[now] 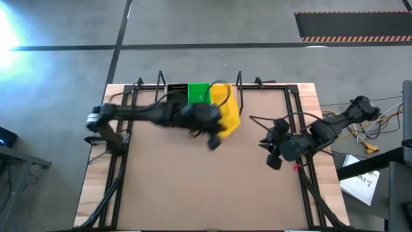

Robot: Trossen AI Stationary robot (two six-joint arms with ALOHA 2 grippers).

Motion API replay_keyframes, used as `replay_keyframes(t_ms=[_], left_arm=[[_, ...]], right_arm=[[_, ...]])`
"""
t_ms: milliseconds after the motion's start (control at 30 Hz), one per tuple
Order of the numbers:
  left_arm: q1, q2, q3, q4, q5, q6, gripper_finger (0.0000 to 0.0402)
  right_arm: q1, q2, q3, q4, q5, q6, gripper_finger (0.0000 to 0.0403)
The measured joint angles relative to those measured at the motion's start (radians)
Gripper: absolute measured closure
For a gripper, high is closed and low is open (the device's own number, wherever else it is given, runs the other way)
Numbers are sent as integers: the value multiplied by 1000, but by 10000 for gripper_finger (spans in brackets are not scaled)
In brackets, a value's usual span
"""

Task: Stack baskets on shelf by color
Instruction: Stack the yellow basket on the yellow basket on the shelf

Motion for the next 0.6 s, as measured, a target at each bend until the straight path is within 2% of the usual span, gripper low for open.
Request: replay_keyframes(t_ms=[267,600], left_arm=[[215,237,135,59,-62,198,401],[295,353,119,19,-74,336,402]], right_arm=[[92,-8,-86,7,2,189,346],[137,9,-83,14,60,299,346]])
